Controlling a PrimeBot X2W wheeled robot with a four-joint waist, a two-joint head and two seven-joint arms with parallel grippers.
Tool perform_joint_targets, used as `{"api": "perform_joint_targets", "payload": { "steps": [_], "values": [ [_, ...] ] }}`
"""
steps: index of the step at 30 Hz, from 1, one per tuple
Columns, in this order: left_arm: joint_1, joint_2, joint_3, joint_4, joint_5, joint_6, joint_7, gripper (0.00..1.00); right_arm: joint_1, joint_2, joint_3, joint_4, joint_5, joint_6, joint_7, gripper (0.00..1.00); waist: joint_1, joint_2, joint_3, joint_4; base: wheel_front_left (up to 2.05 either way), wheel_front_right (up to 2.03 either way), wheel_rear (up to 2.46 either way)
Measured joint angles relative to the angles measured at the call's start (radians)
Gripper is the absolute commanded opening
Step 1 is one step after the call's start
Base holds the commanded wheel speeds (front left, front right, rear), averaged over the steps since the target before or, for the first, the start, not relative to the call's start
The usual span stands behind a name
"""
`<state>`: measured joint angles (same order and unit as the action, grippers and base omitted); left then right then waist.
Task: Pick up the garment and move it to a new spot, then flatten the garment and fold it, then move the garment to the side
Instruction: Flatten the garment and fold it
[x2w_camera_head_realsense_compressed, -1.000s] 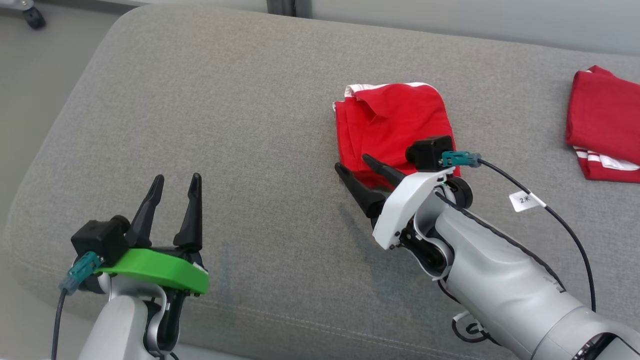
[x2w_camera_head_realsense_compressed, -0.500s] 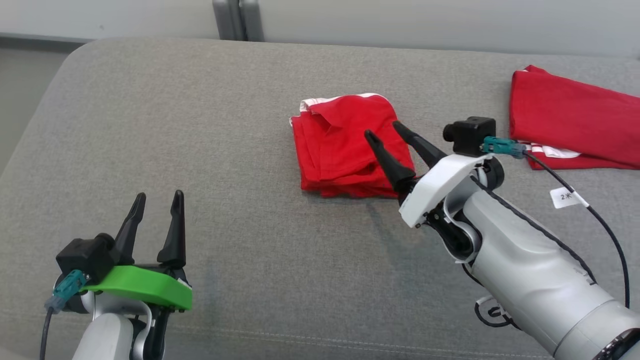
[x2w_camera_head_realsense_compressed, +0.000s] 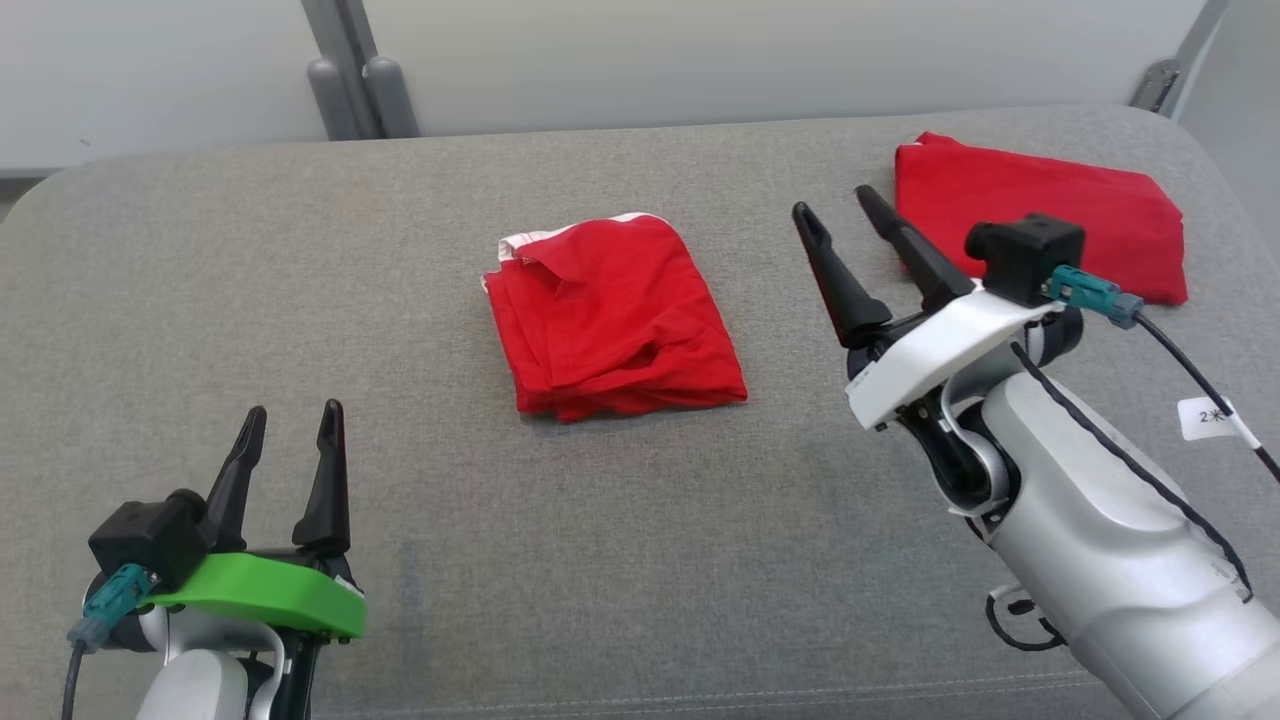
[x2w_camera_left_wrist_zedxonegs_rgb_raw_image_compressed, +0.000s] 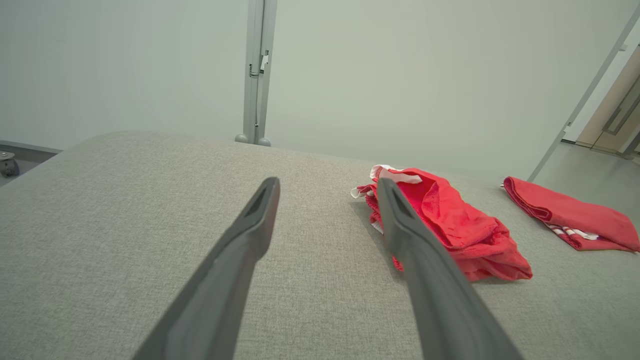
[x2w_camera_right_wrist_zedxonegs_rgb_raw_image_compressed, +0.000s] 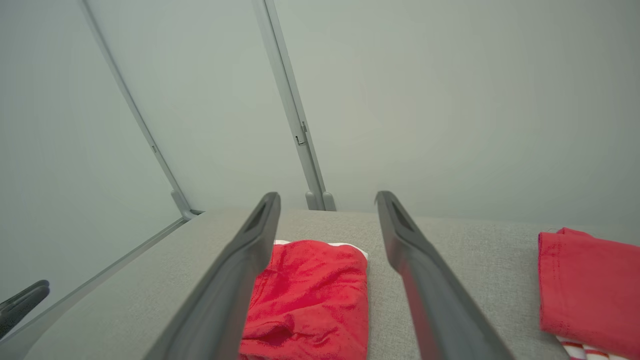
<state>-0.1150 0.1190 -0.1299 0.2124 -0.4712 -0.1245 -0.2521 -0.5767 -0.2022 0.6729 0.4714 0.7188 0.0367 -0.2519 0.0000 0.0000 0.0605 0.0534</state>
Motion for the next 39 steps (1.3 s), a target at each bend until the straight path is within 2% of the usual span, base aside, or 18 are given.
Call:
{"api": "perform_joint_targets", "payload": {
  "steps": [3,10,22,39],
  "values": [
    [0.012,-0.001,0.005,-0.005,0.001,0.0,0.0,1.0,0.042,-0.028,-0.063,-0.081,-0.07,-0.047,0.0,1.0,0.0,0.0,-0.009,-0.027,0.0,0.0,0.0],
    [0.014,-0.004,-0.003,-0.021,0.003,0.0,0.0,1.0,0.155,-0.072,-0.139,-0.166,-0.145,-0.119,0.0,1.0,0.0,0.0,-0.012,-0.044,0.0,0.0,0.0],
    [0.015,-0.01,-0.003,-0.024,0.006,0.0,0.0,1.0,0.3,-0.063,-0.184,-0.25,-0.195,-0.123,0.0,1.0,0.0,0.0,-0.016,-0.031,0.0,0.0,0.0],
    [0.015,-0.013,-0.006,-0.024,0.008,0.0,0.0,1.0,0.381,-0.047,-0.22,-0.31,-0.231,-0.128,0.0,1.0,0.0,0.0,-0.016,-0.014,0.0,0.0,0.0]
  ]
}}
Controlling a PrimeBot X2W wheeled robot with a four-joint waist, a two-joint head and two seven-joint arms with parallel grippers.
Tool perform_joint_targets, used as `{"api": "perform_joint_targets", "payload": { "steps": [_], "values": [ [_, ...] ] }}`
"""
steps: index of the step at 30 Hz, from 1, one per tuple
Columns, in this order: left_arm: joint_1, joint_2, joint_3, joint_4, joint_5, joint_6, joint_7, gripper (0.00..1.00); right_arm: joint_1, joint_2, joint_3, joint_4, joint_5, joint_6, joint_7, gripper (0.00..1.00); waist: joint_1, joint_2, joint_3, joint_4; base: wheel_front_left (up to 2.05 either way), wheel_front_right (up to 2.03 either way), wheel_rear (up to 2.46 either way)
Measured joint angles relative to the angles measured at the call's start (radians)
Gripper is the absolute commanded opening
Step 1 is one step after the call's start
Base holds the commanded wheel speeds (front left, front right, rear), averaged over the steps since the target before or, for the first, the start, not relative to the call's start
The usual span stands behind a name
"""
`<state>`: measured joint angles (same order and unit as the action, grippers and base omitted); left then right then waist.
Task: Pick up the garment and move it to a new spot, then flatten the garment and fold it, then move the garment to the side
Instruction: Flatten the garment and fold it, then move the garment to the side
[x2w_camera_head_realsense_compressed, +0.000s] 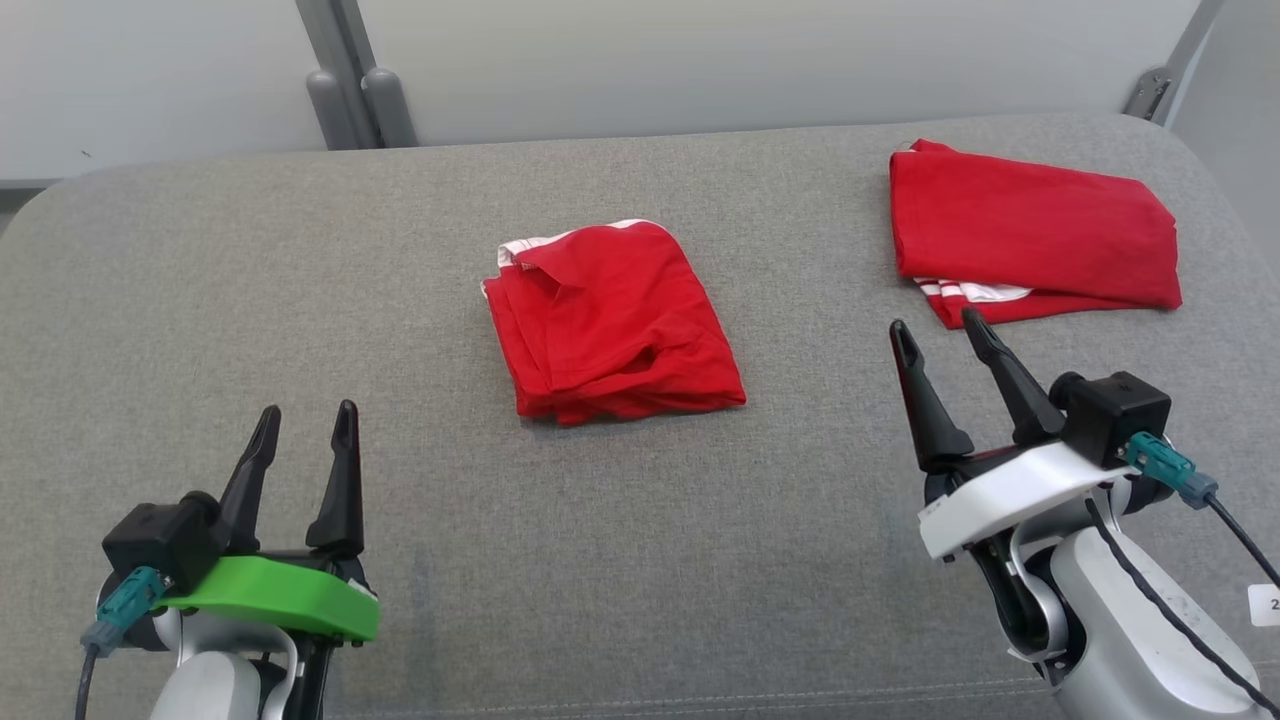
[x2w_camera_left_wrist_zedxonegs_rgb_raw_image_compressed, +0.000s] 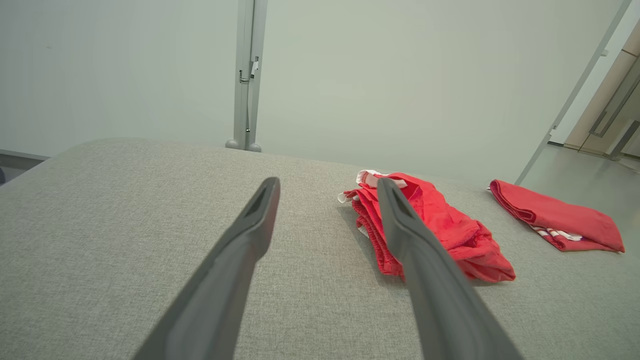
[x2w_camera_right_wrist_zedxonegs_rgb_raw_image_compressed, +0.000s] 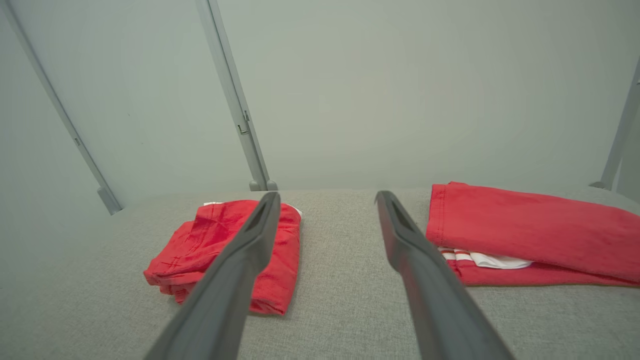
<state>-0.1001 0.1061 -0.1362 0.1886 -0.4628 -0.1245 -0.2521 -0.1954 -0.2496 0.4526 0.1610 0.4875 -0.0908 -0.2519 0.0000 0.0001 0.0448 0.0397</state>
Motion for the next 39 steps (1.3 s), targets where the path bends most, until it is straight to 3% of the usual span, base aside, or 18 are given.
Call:
{"api": "perform_joint_targets", "payload": {
  "steps": [8,14,23,31,39],
  "values": [
    [0.0,0.0,-0.022,0.0,0.0,0.0,0.0,1.0,0.012,0.006,-0.009,0.008,0.007,0.012,0.0,1.0,0.0,0.0,0.001,0.008,0.0,0.0,0.0],
    [0.0,-0.004,-0.04,0.0,0.0,0.0,0.0,1.0,0.011,-0.001,-0.016,0.077,0.049,0.042,0.007,1.0,0.0,0.0,0.009,0.035,0.0,0.0,0.0],
    [-0.003,-0.004,-0.06,0.0,0.0,0.0,0.0,1.0,-0.108,-0.002,-0.056,0.187,0.135,0.082,0.099,1.0,0.0,0.0,0.036,0.098,0.0,0.0,0.0],
    [-0.03,-0.005,-0.076,-0.001,-0.006,0.0,0.0,1.0,-0.194,0.034,-0.103,0.295,0.243,0.113,0.184,1.0,0.0,0.0,0.064,0.167,0.0,0.0,0.0],
    [-0.042,-0.012,-0.095,0.001,-0.01,0.0,0.0,1.0,-0.285,0.046,-0.134,0.396,0.299,0.115,0.264,1.0,0.0,0.0,0.088,0.233,0.0,0.0,0.0]
  ]
}}
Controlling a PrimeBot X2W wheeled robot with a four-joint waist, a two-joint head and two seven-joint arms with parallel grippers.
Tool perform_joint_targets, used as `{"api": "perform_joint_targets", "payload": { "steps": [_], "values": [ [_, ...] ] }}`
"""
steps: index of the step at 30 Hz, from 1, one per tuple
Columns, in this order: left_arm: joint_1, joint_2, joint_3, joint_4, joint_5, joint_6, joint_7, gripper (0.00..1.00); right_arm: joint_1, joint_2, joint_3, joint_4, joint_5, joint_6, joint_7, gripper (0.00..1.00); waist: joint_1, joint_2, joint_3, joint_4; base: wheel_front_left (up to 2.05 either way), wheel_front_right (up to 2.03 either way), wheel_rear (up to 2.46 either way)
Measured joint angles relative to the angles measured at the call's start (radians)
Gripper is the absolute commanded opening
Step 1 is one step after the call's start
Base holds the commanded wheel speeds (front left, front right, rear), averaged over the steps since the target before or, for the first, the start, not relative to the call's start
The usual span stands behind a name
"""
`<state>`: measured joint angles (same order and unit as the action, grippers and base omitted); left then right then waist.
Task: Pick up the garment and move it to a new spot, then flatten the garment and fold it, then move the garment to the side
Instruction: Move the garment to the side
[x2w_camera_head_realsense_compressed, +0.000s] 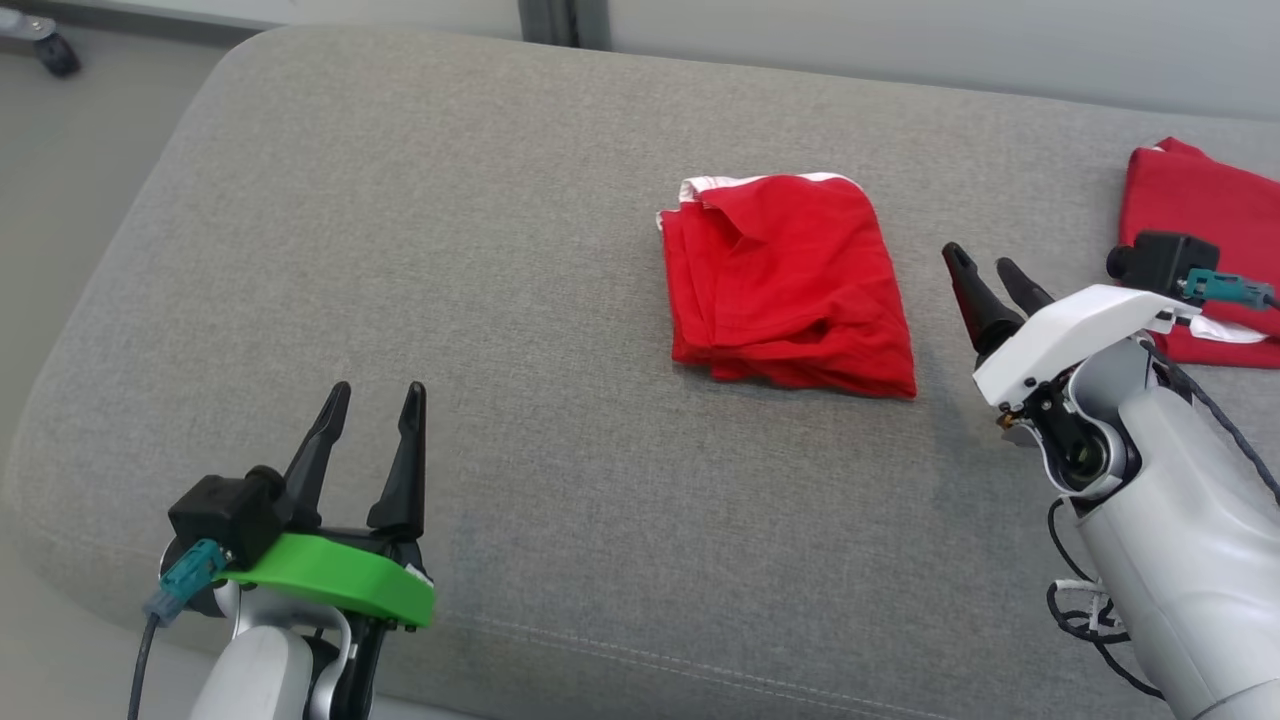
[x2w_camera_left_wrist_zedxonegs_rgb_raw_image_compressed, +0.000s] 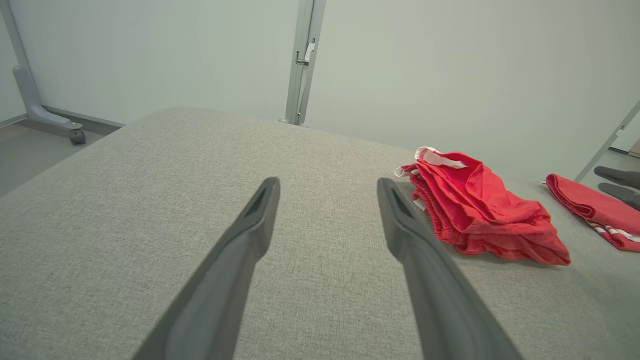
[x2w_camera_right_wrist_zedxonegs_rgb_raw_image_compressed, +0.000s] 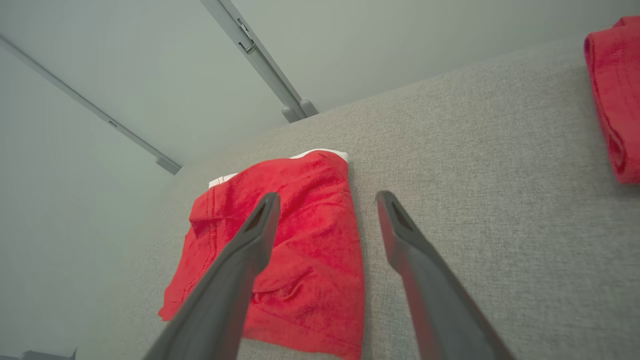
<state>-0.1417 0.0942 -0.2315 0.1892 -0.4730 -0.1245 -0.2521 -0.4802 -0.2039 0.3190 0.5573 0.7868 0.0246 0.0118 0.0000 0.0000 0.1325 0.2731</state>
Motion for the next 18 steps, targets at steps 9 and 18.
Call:
{"api": "perform_joint_targets", "payload": {
  "steps": [9,18],
  "values": [
    [-0.014,-0.008,-0.011,0.009,-0.008,0.0,0.0,1.0,-0.083,-0.02,-0.015,0.165,0.033,-0.035,0.144,1.0,0.0,0.0,0.025,0.088,0.0,0.0,0.0],
    [-0.023,-0.01,0.01,0.013,-0.017,0.0,0.0,1.0,-0.16,-0.002,-0.009,0.29,0.037,-0.072,0.241,1.0,0.0,0.0,0.048,0.154,0.0,0.0,0.0]
  ]
}}
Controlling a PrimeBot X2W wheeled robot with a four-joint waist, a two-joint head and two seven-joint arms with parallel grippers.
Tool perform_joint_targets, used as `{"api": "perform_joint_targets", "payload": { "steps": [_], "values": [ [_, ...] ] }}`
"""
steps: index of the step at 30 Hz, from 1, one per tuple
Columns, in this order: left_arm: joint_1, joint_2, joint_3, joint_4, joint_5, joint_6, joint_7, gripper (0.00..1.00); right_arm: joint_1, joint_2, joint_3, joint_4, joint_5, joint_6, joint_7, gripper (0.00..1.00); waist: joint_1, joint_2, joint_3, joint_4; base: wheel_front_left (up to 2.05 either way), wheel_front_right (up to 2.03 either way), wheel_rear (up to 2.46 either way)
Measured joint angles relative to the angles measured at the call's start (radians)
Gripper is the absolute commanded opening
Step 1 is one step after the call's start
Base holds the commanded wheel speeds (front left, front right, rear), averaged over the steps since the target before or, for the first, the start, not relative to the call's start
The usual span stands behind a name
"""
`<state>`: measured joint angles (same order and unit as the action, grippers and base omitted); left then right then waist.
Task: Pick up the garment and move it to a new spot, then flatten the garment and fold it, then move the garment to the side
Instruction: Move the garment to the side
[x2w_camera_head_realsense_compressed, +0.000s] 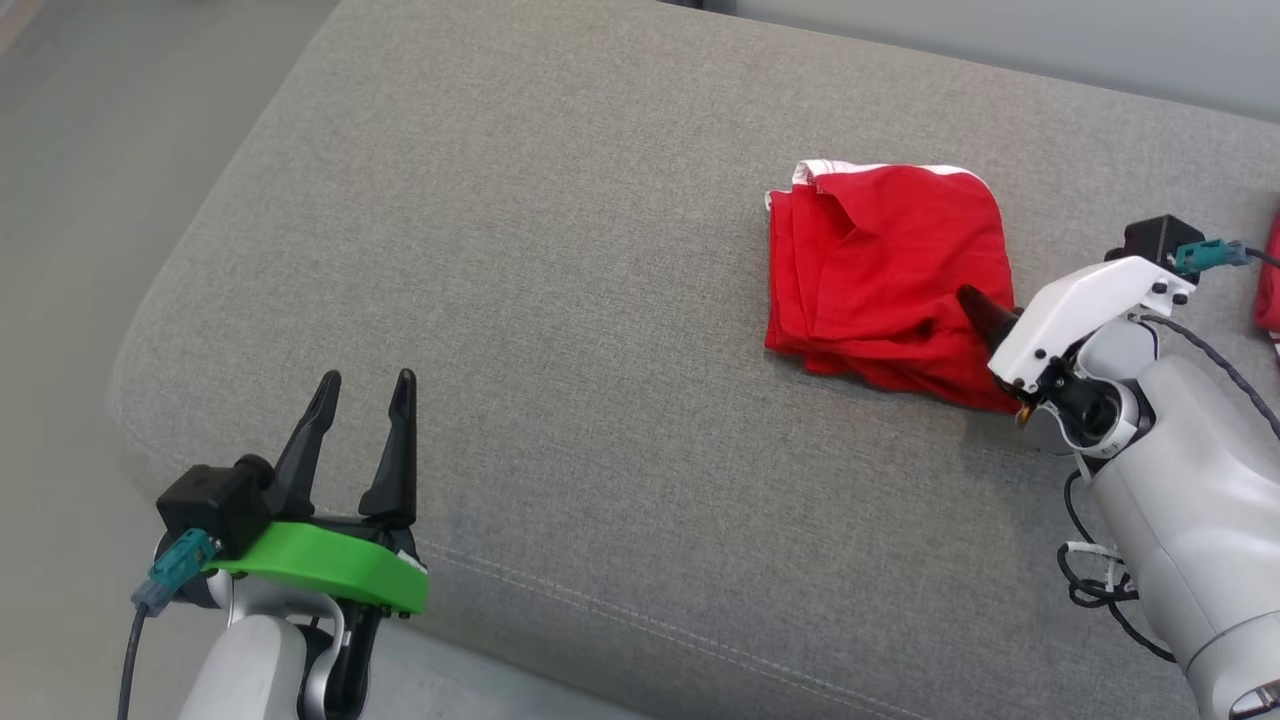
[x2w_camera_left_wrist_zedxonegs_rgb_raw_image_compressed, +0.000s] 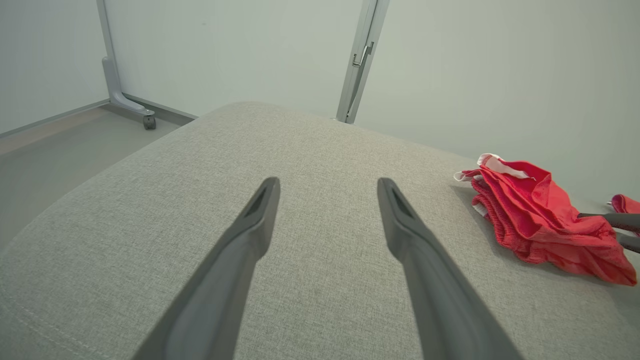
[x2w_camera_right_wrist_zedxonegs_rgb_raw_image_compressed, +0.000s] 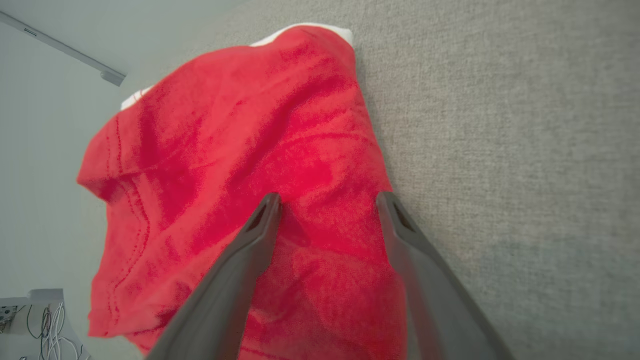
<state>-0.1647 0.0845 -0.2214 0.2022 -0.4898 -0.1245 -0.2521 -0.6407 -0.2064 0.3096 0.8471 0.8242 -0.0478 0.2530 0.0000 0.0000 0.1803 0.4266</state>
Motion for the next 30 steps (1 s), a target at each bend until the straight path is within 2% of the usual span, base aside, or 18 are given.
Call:
{"api": "perform_joint_targets", "payload": {
  "steps": [1,5,12,13,15,16,20,30],
  "values": [
    [0.0,0.0,0.001,0.0,0.0,0.0,0.0,1.0,-0.003,0.004,-0.006,0.018,0.01,-0.013,0.013,1.0,0.0,0.0,0.001,0.002,0.0,0.0,0.0],
    [0.0,0.0,0.001,0.0,0.0,0.0,0.0,1.0,-0.011,0.003,-0.009,0.065,0.021,-0.023,0.048,1.0,0.0,0.0,0.003,0.007,0.0,0.0,0.0],
    [0.0,-0.001,0.003,0.001,0.0,0.0,0.0,1.0,-0.045,0.014,-0.028,0.107,0.042,-0.026,0.066,1.0,0.0,0.0,0.006,0.009,0.0,0.0,0.0],
    [0.0,-0.001,0.003,0.001,0.0,0.0,0.0,1.0,-0.048,0.02,-0.037,0.109,0.053,-0.024,0.066,0.84,0.0,0.0,0.007,0.009,0.0,0.0,0.0],
    [0.0,-0.001,0.003,0.001,0.0,0.0,0.0,1.0,-0.05,0.03,-0.05,0.113,0.074,-0.023,0.066,0.0,0.0,0.0,0.008,0.01,0.0,0.0,0.0],
    [-0.001,-0.001,0.003,0.001,0.0,0.0,0.0,1.0,-0.051,0.037,-0.05,0.117,0.077,-0.023,0.066,0.0,0.0,0.0,0.009,0.009,0.0,0.0,0.0],
    [-0.001,-0.001,0.005,0.002,0.0,0.0,0.0,1.0,-0.055,0.05,-0.049,0.121,0.078,0.014,0.053,0.0,0.0,0.0,0.011,0.008,0.0,0.0,0.0],
    [-0.002,0.002,0.026,0.002,0.0,0.0,0.0,1.0,-0.105,0.041,-0.007,0.104,0.021,0.104,-0.075,0.0,0.0,0.0,-0.004,-0.019,0.0,0.0,0.0]
  ]
}}
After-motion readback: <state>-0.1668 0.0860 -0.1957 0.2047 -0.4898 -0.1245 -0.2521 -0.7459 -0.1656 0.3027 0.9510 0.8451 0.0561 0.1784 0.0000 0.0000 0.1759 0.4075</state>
